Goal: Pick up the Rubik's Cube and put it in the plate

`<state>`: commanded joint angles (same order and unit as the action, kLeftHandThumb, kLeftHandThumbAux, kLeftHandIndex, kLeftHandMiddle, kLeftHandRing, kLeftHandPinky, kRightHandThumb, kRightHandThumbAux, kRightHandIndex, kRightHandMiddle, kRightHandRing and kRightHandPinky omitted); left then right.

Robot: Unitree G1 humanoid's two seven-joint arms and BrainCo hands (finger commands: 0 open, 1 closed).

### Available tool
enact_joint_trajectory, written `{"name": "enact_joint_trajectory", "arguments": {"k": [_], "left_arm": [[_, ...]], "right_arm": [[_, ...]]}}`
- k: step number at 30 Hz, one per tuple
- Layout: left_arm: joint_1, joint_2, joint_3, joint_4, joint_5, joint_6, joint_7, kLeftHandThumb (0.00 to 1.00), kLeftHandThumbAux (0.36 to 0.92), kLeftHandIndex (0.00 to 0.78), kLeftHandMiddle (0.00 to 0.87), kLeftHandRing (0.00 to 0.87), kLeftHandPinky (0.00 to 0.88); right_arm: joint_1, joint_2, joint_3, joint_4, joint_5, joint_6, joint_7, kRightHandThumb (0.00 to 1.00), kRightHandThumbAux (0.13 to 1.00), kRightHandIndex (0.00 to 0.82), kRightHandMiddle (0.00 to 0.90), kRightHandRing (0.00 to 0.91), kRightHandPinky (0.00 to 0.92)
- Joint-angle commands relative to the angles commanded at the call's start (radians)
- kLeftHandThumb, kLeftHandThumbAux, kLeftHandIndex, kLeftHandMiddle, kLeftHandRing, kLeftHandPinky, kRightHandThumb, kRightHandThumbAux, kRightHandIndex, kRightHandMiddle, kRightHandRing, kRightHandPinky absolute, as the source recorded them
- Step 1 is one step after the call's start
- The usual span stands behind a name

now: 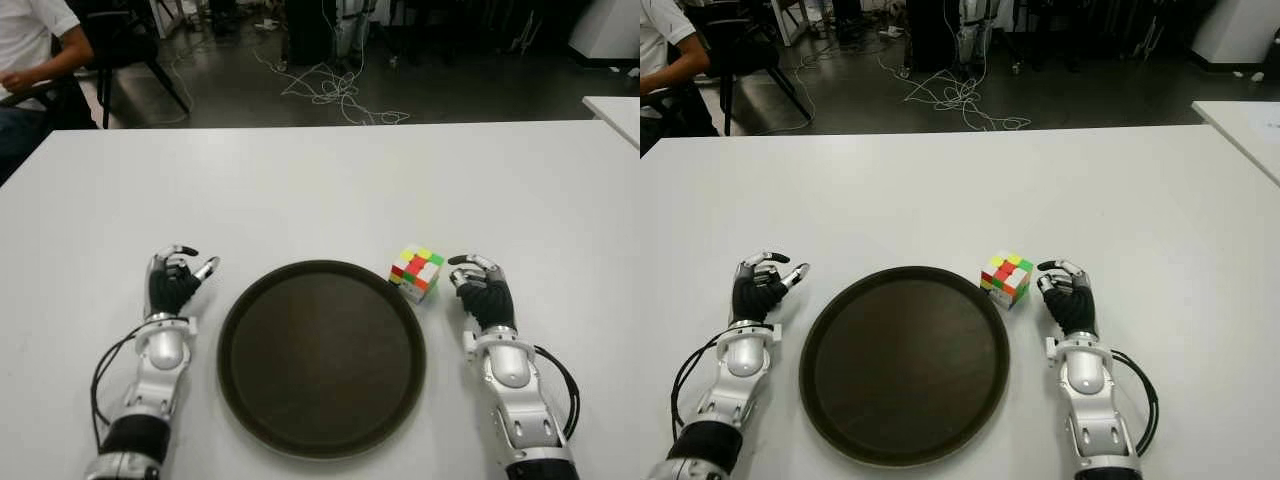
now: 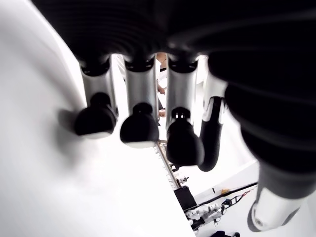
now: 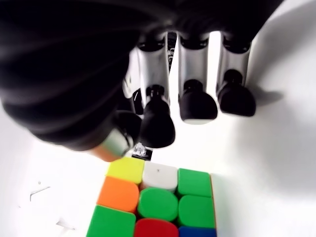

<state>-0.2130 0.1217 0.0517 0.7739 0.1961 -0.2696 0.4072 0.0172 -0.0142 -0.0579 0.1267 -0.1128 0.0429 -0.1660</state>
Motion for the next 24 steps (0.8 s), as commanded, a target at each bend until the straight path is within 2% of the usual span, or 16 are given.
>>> {"name": "enact_joint_trajectory", "arguments": {"k": [11,24], "left_arm": [[-0.036,-0.003,0.004,0.083,-0.002,-0.046,0.017,0.714,0.701,0.444,0.828,0.831,0.814],[-0.08,-0.007,0.004,0.174,-0.003,-0.076,0.032,0.714,0.702,0.444,0.83,0.835,0.819]], "right_arm": [[0.002,-0.003,-0.004,0.0,0.005,0.001,-0.002,0.693,0.725,0.44,0.828,0.838,0.83],[0.007,-0.026,-0.004,0.002,0.001,-0.008,0.009,0.694,0.725,0.44,0.821,0.834,0.828]]}}
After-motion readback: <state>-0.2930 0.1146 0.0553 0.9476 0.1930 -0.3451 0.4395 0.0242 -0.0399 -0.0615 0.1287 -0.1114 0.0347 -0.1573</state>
